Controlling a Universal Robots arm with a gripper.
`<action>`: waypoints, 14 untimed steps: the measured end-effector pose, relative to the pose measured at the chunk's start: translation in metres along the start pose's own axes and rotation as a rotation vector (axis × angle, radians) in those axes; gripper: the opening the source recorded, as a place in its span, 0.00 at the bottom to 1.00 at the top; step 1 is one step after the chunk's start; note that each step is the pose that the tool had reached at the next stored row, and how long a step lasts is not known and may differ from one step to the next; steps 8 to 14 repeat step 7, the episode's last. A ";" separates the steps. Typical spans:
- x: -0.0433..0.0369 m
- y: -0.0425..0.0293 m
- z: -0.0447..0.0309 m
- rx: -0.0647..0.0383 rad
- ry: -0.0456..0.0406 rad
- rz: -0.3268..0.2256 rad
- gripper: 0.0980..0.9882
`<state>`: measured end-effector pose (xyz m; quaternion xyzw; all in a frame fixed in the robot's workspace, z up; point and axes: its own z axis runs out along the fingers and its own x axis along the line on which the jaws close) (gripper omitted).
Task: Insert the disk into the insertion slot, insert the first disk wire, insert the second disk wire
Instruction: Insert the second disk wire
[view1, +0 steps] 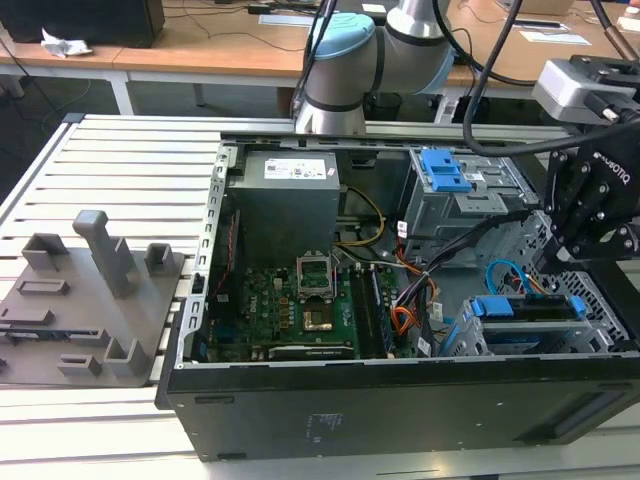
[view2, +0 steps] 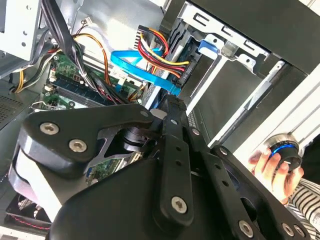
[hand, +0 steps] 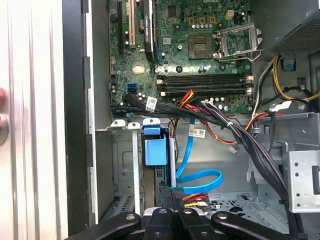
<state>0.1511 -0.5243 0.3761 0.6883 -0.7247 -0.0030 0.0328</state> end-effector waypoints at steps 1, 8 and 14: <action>0.0003 0.0000 -0.0001 0.000 0.0004 0.000 0.01; 0.0009 0.0000 0.0001 0.000 0.0003 0.000 0.01; 0.0009 0.0000 0.0001 0.000 0.0003 0.000 0.01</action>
